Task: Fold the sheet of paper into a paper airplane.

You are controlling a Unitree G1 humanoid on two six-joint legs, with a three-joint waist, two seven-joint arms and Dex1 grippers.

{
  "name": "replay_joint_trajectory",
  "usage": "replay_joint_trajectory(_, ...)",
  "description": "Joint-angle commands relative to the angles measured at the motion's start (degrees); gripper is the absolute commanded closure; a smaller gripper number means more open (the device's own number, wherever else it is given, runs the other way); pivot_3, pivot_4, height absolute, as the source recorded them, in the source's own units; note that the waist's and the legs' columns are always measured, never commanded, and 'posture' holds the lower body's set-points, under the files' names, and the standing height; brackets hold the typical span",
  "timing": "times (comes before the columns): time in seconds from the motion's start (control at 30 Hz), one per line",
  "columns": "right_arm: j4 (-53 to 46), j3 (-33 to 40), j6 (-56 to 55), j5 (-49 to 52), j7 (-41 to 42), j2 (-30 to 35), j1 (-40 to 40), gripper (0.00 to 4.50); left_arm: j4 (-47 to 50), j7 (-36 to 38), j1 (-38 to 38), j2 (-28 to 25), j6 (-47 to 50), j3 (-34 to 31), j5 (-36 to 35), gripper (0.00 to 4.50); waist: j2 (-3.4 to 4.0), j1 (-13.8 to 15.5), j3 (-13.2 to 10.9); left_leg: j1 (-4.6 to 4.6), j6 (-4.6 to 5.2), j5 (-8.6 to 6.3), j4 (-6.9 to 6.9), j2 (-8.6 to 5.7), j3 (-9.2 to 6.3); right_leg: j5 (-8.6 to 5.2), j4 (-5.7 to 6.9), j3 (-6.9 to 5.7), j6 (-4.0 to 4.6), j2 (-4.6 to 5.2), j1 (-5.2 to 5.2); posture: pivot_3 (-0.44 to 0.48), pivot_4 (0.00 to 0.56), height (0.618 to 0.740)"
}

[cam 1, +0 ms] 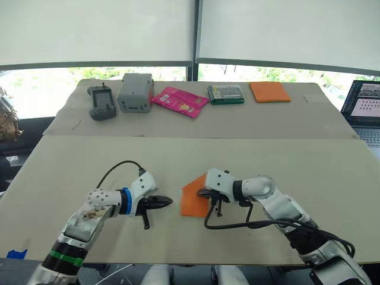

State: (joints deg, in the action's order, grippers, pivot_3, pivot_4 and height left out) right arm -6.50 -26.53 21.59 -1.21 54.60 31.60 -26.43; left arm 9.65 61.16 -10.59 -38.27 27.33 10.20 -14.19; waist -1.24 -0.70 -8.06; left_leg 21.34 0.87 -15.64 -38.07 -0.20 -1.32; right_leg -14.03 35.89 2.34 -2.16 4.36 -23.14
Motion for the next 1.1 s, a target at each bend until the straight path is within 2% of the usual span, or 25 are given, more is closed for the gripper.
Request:
replay_joint_trajectory(0.03, -0.1, 0.4, 0.6, -1.9, 1.6, 2.9, -0.6, 4.5, 0.1, 0.7, 1.0, 0.7, 2.2, 3.8, 0.1, 4.47, 0.01, 0.1, 0.0, 0.01, 0.0, 0.0, 0.0, 0.0, 0.0, 0.0, -0.01, -0.01, 0.0, 0.0, 0.0, 0.0, 0.15, 0.74)
replay_joint_trajectory(0.3, -1.7, 3.4, 1.9, 0.4, 1.0, 2.5, -1.1, 4.5, 0.3, -2.2, -2.4, 6.8, 5.1, 4.6, -1.5, 4.47, -0.03, 0.6, -0.1, 0.03, 0.01, 0.0, -0.08, -0.08, 0.03, 0.01, -0.04, -0.01, -0.02, 0.05, 0.07, 0.0, 0.15, 0.74)
replay_joint_trajectory(0.57, -9.6, 8.6, 8.1, 3.4, 1.1, 4.2, -0.5, 4.5, -0.9, -1.7, -6.8, 6.7, 12.9, -3.4, -10.5, 4.47, -0.05, 0.0, -0.6, 0.24, 0.01, 0.01, -0.11, 0.0, -0.02, 0.01, 0.11, -0.04, 0.0, -0.07, -0.19, 0.0, 0.15, 0.74)
replay_joint_trajectory(0.73, -12.7, 12.0, 11.3, 4.5, 0.9, 7.2, 0.2, 4.5, -0.8, -1.5, -9.3, 6.5, 16.8, -4.9, -14.1, 4.47, -0.05, 0.0, -0.7, 0.8, 0.01, 0.01, -0.33, -0.07, -0.02, 0.02, 0.2, -0.03, -0.02, 0.0, -0.66, 0.0, 0.15, 0.74)
replay_joint_trajectory(0.9, -13.1, 14.4, 12.7, 4.2, -0.6, 10.4, 1.7, 4.5, -2.0, -4.3, -13.4, 8.6, 23.7, -7.4, -19.0, 4.47, -0.06, 0.4, -0.7, 1.36, 0.01, 0.01, -0.8, -0.09, -0.06, 0.07, 0.35, -0.1, -0.04, 0.0, -1.1, 0.0, 0.15, 0.74)
replay_joint_trajectory(1.03, -13.4, 15.6, 13.4, 3.9, -1.8, 11.8, 3.5, 4.5, -5.0, -7.8, -18.5, 10.9, 32.0, -9.6, -22.9, 3.38, -0.09, 0.4, -0.7, 1.36, 0.02, 0.01, -0.89, -0.12, -0.05, 0.18, 0.35, -0.08, -0.1, -0.01, -1.05, 0.0, 0.15, 0.74)
replay_joint_trajectory(1.1, -13.6, 15.8, 13.6, 4.0, -2.5, 11.9, 4.2, 4.5, -7.6, -13.1, -21.7, 13.8, 35.0, -10.9, -22.6, 2.79, -0.09, 0.4, -0.7, 1.35, 0.02, 0.02, -0.91, -0.14, -0.04, 0.2, 0.39, -0.07, -0.1, -0.02, -1.05, 0.0, 0.15, 0.74)
